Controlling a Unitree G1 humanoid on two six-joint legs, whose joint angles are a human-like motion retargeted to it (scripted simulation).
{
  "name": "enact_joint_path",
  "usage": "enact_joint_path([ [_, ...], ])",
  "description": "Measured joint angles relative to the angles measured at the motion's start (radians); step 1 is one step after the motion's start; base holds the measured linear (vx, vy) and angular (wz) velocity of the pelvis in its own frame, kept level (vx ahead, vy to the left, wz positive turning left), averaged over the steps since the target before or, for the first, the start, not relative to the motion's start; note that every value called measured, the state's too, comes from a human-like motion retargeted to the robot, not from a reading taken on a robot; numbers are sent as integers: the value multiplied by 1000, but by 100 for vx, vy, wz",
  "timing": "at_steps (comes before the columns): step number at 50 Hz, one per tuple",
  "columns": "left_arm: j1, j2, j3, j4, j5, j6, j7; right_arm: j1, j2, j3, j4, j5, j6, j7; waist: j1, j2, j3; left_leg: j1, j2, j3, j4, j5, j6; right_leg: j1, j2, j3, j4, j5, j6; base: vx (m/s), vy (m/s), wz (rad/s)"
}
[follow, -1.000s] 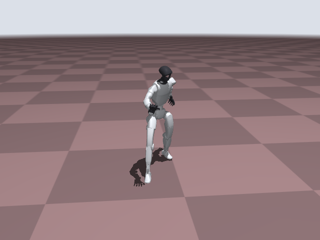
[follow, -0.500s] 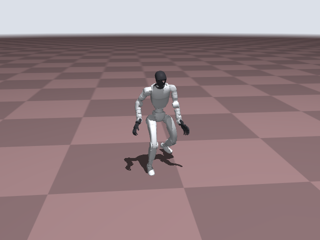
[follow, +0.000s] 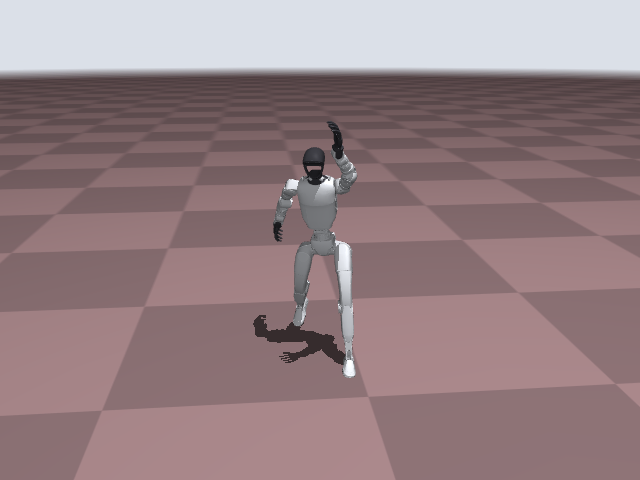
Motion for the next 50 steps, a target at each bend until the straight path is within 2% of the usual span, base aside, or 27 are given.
enact_joint_path([
  [2, -148, 78, -170, 17, 70, 8, -31, -53, 24, -170, 27, 147, -14, -111, -19, -39, 68, -246, 64, 62, 609, -327, 59, 79, -117, -57, 83, -352, -11, -11, 24, -27],
  [5, -269, 133, -342, -21, 53, -14, 10, -223, 74, -280, 64, 400, -27, -287, -62, -108, 170, -442, 77, 49, 984, -389, 31, 71, -231, -112, 349, -744, -67, -16, 0, 41],
  [7, -207, 204, -344, -151, -11, -50, 42, -388, 116, -209, 88, 406, -18, -376, -83, -135, 228, -476, 84, 35, 1096, -424, 22, 73, -248, -104, 479, -825, -78, 3, -3, 33],
  [9, 12, 295, -227, -336, -82, -59, 25, -550, 150, -127, 97, 326, 17, -372, -88, -131, 280, -449, 78, 12, 1134, -441, 16, 126, -219, -115, 500, -782, -77, 18, 0, 36],
  [11, 419, 333, 16, -528, -93, -56, -42, -684, 170, -77, 92, 247, 21, -327, -42, -130, 282, -400, 67, 21, 1106, -440, 15, 169, -204, -113, 448, -696, -88, 31, 2, 13],
  [13, 957, 282, 305, -671, 32, -39, -150, -787, 167, -42, 84, 211, -9, -301, 33, -144, 192, -355, 48, 67, 995, -409, 24, 123, -208, -65, 398, -564, -103, 38, 1, -6],
  [15, 1520, 200, 603, -749, 266, 7, -284, -910, 158, -35, 60, 159, -21, -266, 72, -116, 107, -248, 26, 74, 797, -346, 24, 77, -148, -2, 328, -289, -97, 40, -3, -1],
  [17, 2006, 35, 840, -717, 590, 23, -375, -1060, 168, -63, 6, 101, -62, -306, 80, -53, 51, -73, 10, 28, 499, -233, -13, 59, -21, 60, 227, 34, -56, 40, -7, 5],
  [18, 2197, -70, 923, -661, 712, 16, -379, -1130, 172, -84, -49, 54, -89, -352, 88, 2, 48, 33, 35, -14, 356, -172, -53, 80, 84, 116, 156, 155, -23, 36, -16, 27],
  [20, 2443, -245, 997, -470, 809, 70, -385, -1288, 158, -54, -155, -67, -92, -352, 73, 24, 13, 269, 30, -97, -156, 107, -88, 21, 268, 190, 91, 191, 0, 23, -24, 103],
  [22, 2553, -411, 1040, -157, 751, 87, -381, -1426, 108, -39, -282, -15, -168, -486, 61, 27, -5, 383, 3, -31, -302, 122, -88, -60, 286, 128, 37, 101, 0, 13, -7, 146],
  [24, 2645, -486, 1027, 129, 702, 135, -418, -1572, -5, 47, -387, 16, -193, -501, 70, 2, -35, 450, -12, -11, -301, 49, -88, -183, 236, 2, -41, 79, 0, 9, -12, 111],
  [27, 2681, -539, 1050, 538, 729, 138, -530, -1892, -224, 217, -448, 28, -181, -479, 42, -13, 2, 530, -55, -134, -132, -59, -88, -302, 142, -193, -152, 12, 0, 8, -18, 200],
  [30, 2829, -501, 923, 535, 828, 94, -595, -2286, -452, 491, -407, 42, -164, -491, 15, -41, 38, 527, -105, -235, 148, -146, -88, -462, 52, -288, -231, -82, 0, -1, -16, 225],
  [31, 2860, -469, 885, 485, 840, 66, -593, -2452, -518, 616, -372, 19, -153, -484, 20, -45, 80, 543, -111, -250, 225, -161, -88, -514, 36, -264, -238, -88, 0, -3, -13, 197],
  [32, 2916, -417, 826, 405, 804, 50, -601, -2607, -572, 757, -330, 16, -148, -471, 21, -42, 103, 559, -113, -272, 297, -167, -88, -555, 20, -245, -250, -68, 0, -1, -4, 216],
  [33, 3022, -323, 724, 263, 677, 61, -627, -2742, -601, 932, -271, 56, -151, -443, 16, -26, 87, 571, -109, -306, 359, -158, -88, -575, 4, -233, -271, 4, 0, 1, 8, 217],
  [35, 3119, -248, 804, 221, 637, 40, -676, -2976, -653, 1092, -174, -22, -161, -382, 50, -13, 122, 694, -117, -350, 349, -112, -88, -703, -75, -202, 5, 18, 0, 4, 13, 186],
  [37, 3072, -285, 1006, 365, 519, 50, -623, -3148, -656, 1116, -111, -58, -161, -397, 48, 69, 167, 786, 15, -456, 303, -247, -88, -836, -104, -249, 395, -107, -42, -6, -22, 164],
  [39, 3015, -351, 1145, 447, 378, 99, -530, -3171, -630, 1018, -131, 24, -145, -568, -2, 172, 212, 841, 190, -462, 255, -436, -64, -861, -93, -363, 578, -172, -81, -22, -26, 151],
  [40, 2973, -402, 1150, 462, 342, 111, -476, -3143, -608, 915, -162, 82, -140, -672, -51, 217, 253, 859, 251, -423, 244, -524, -28, -846, -108, -404, 624, -185, -85, -27, 6, 179],
  [42, 2934, -490, 1037, 348, 449, 80, -314, -2975, -611, 733, -311, 181, -203, -824, -134, 253, 276, 819, 323, -261, 222, -616, 56, -873, -155, -437, 642, -169, -112, -33, 18, 143],
  [43, 2911, -491, 885, 274, 453, 88, -326, -2880, -609, 685, -366, 264, -237, -813, -143, 276, 271, 813, 362, -166, 164, -599, 19, -877, -129, -454, 581, -125, -108, -37, 16, 72],
  [45, 2850, -496, 754, 182, 556, 105, -409, -2717, -636, 609, -435, 305, -267, -766, -139, 302, 269, 810, 377, -92, 86, -573, -24, -867, -135, -478, 512, -88, -106, -33, 15, 58],
  [47, 2780, -502, 755, 163, 555, 121, -472, -2567, -730, 597, -425, 132, -164, -678, -105, 297, 271, 798, 360, -137, 39, -543, -47, -838, -137, -496, 429, -48, -101, -27, 18, 53],
  [48, 2756, -506, 775, 161, 531, 110, -436, -2527, -768, 599, -359, -114, -39, -791, -88, 288, 267, 784, 345, -165, 34, -533, -47, -827, -142, -499, 390, -25, -99, -24, 21, 38],
  [50, 2720, -526, 784, 149, 501, 90, -335, -2412, -776, 562, -314, -220, 53, -870, -68, 293, 260, 770, 327, -174, 9, -518, -47, -805, -136, -508, 305, 27, -93, -20, 22, 20],
])
